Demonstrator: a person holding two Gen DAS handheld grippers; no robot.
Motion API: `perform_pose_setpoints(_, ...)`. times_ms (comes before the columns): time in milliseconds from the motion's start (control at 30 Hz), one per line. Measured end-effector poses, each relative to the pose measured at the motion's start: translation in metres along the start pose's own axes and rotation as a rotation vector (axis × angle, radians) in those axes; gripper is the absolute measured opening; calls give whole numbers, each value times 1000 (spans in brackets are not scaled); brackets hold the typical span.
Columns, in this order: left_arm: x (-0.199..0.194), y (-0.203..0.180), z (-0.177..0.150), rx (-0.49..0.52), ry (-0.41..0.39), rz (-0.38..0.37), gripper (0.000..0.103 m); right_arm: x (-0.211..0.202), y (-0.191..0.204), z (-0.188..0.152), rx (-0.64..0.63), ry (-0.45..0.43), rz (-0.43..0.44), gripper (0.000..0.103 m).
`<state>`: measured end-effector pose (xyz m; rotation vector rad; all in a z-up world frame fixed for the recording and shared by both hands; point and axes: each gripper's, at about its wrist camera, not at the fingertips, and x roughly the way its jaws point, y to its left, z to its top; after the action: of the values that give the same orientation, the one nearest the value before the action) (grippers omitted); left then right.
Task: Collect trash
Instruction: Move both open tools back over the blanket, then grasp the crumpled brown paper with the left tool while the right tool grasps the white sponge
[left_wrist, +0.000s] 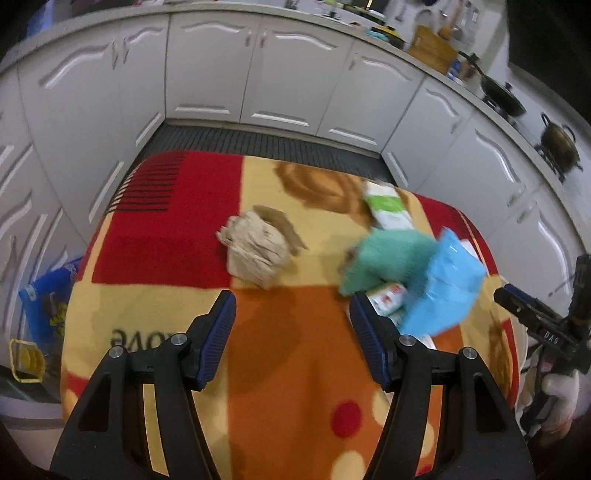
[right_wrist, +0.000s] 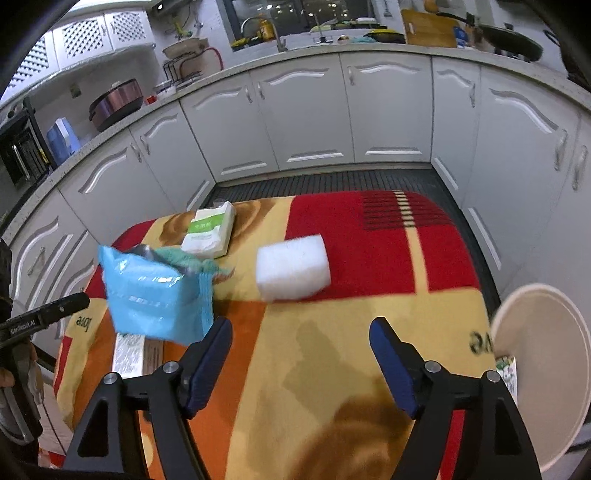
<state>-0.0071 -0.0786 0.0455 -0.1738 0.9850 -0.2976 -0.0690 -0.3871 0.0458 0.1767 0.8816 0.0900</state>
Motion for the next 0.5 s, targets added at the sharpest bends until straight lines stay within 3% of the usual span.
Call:
perform_pose_setpoints(100, 12, 9, 10, -22, 9, -2, 69, 16, 1, 12, -8, 18, 5, 74)
perform_pose_setpoints(400, 57, 9, 33, -20, 43, 28, 69, 49, 5, 34, -25, 50, 23, 75)
perform_pose_setpoints(433, 62, 11, 34, -28, 50, 22, 66, 53, 5, 35, -19, 55, 37, 75)
perform_pose_setpoints(467, 64, 12, 35, -35, 56, 10, 61, 58, 4, 36, -9, 64, 51, 67)
perform_pose_setpoints(500, 66, 13, 34, -35, 59, 9, 46, 61, 3, 36, -3, 72, 56, 55)
